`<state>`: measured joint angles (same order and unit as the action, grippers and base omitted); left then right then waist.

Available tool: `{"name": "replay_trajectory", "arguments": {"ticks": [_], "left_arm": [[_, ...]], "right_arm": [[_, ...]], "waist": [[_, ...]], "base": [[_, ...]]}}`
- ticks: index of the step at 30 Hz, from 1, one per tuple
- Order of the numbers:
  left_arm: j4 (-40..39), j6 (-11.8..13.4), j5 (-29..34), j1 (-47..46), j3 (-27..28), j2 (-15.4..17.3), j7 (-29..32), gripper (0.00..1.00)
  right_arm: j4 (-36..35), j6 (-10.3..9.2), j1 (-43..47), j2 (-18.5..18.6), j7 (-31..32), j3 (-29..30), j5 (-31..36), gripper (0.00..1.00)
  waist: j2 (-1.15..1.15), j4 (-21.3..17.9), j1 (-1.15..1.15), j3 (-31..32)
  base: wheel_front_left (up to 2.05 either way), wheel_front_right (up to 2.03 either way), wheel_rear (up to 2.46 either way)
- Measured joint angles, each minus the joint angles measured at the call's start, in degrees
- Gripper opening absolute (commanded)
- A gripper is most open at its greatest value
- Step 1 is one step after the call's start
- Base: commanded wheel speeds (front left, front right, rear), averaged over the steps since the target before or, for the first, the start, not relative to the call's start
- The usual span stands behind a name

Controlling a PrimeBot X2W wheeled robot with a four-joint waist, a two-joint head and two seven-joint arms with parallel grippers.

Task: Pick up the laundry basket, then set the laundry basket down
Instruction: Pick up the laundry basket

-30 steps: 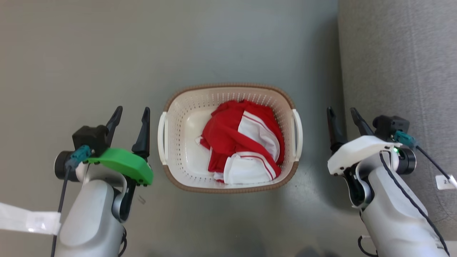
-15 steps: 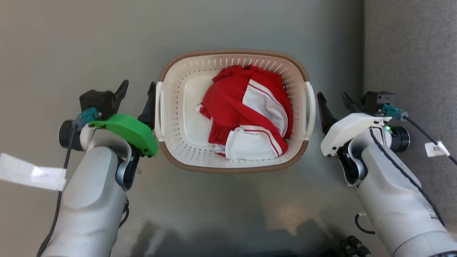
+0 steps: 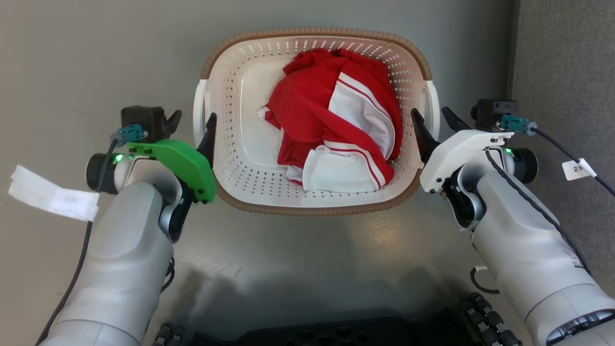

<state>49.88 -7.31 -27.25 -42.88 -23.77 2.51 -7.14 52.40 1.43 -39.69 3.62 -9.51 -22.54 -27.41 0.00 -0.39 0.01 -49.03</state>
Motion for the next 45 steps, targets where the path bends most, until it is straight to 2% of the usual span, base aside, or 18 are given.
{"name": "replay_trajectory", "arguments": {"ticks": [11,12,14,15,16,17,18,34,45], "left_arm": [[2.57,-0.08,-3.05,-4.91,-3.85,-0.16,1.04,1.0],[2.99,-0.08,-3.31,-5.04,-4.11,-0.19,1.04,1.0],[3.48,-0.08,-3.66,-5.2,-4.38,-0.18,1.04,1.0],[3.55,-0.08,-3.97,-5.3,-4.49,-0.18,1.04,0.81],[3.67,-0.08,-4.31,-5.38,-4.65,-0.18,1.04,0.49],[3.86,-0.08,-4.57,-5.45,-4.88,-0.19,1.04,0.27],[4.08,-0.08,-5.0,-5.56,-5.13,-0.2,1.04,0.0],[7.05,-0.07,-10.18,-6.23,-9.58,-0.2,-0.05,0.0],[8.93,-0.07,-13.6,-5.12,-12.32,-0.12,0.04,0.0]], "right_arm": [[2.4,0.0,-3.32,-0.01,0.0,-3.47,-2.58,1.0],[2.58,0.0,-3.45,-0.01,-0.03,-3.76,-2.91,0.89],[3.08,0.0,-3.59,-0.01,-0.03,-4.23,-3.55,0.49],[3.31,0.0,-3.65,-0.01,-0.04,-4.46,-3.78,0.47],[3.49,0.01,-3.72,-0.01,-0.05,-4.75,-3.99,0.35],[3.65,0.0,-3.9,0.0,-0.19,-5.13,-4.07,0.16],[3.8,-0.01,-4.13,-0.01,-0.57,-5.52,-4.2,0.0],[6.93,0.09,-5.05,0.02,-2.1,-8.93,-7.73,0.0],[9.47,1.96,-5.01,0.01,-1.37,-11.57,-10.37,0.0]], "waist": [[0.0,-0.06,0.0,-3.73],[0.0,-0.02,0.0,-3.86],[0.0,0.04,0.0,-4.0],[0.0,0.06,-0.01,-4.04],[0.0,0.07,0.0,-4.08],[0.0,0.08,-0.01,-4.11],[0.0,0.08,-0.01,-4.14],[0.0,-0.06,-0.01,-1.43],[0.0,-0.3,-0.01,5.07]], "base": [[0.0,0.0,0.0],[0.0,0.0,0.0],[0.0,0.0,0.0],[0.0,0.0,0.0],[0.0,0.0,0.0],[0.0,0.0,0.0],[0.0,0.0,0.0],[0.0,0.0,0.0],[0.0,0.0,0.0]]}}
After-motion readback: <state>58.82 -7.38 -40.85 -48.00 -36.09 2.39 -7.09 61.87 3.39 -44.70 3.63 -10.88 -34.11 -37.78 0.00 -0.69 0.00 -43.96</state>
